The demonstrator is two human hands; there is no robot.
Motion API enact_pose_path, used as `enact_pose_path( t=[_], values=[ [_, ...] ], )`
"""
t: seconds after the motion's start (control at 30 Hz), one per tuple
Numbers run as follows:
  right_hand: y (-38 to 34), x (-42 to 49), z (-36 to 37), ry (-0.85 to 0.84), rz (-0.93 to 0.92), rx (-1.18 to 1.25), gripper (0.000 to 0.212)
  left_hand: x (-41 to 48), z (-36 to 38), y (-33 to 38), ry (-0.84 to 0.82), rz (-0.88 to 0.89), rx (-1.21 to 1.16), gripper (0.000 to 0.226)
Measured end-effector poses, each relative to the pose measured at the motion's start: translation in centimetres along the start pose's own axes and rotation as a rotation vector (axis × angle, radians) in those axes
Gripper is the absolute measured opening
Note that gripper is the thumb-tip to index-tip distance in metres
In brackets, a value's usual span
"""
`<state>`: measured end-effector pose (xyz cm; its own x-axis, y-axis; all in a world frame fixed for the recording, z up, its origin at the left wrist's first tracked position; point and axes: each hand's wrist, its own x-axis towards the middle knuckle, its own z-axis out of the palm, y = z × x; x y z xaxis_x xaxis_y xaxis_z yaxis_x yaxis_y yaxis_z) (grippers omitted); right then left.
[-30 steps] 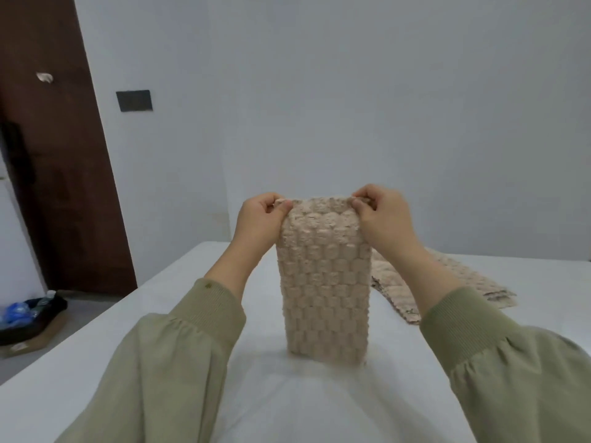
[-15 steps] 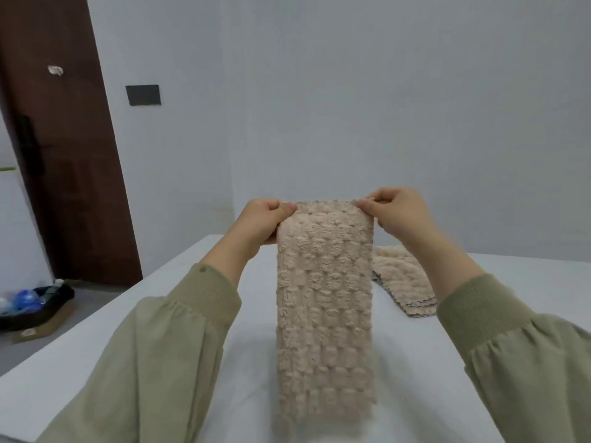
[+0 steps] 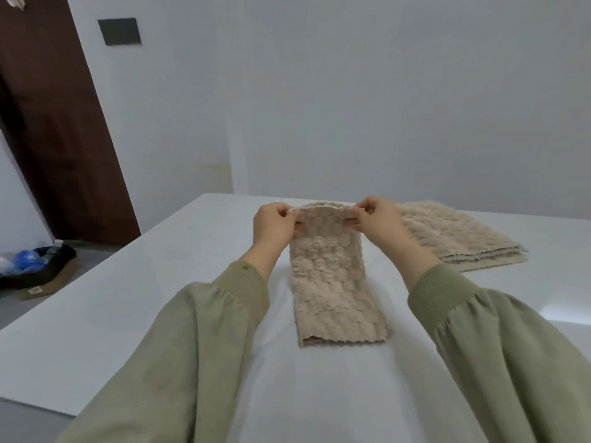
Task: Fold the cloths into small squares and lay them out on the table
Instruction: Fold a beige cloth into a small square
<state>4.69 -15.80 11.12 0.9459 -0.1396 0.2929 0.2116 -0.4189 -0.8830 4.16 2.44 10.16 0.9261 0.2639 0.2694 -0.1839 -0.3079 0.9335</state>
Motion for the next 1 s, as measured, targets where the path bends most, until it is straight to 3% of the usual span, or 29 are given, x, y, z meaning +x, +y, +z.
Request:
enact_pose_path(
  t=[0.23,0.43,0.57,0.8,0.9,1.0],
  values=[
    [2.8,-1.1,0.4,0.053,-0.059,-0.071,0.011,-1.6,1.8,-3.7,-0.083,-0.053,-0.163,0.017],
    [5.2,-4.8,0.0,0.137,-0.082,-0.009,0.015,-5.3,1.2,-5.6,-0.054,-0.194,-0.472,0.022],
    [6.6,-8.7,-0.4,0.172,-0.106,-0.011,0.013,-7.3,-0.4,-5.4,-0.131,-0.182,-0.486,0.02],
    [7.5,-11.2,-1.9,-0.072,-0.068,-0.132,0.015,-9.3,-1.6,-5.4,-0.232,-0.194,-0.176,0.008],
    [7.1,-11.4,-2.1,-0.122,-0.115,-0.227,0.012,-9.2,-1.6,-5.9,-0.247,-0.114,0.034,0.009],
    [6.8,-11.2,-2.5,-0.283,-0.157,-0.389,0.022,-8.9,-1.7,-6.0,-0.346,-0.009,0.256,0.016]
  ],
)
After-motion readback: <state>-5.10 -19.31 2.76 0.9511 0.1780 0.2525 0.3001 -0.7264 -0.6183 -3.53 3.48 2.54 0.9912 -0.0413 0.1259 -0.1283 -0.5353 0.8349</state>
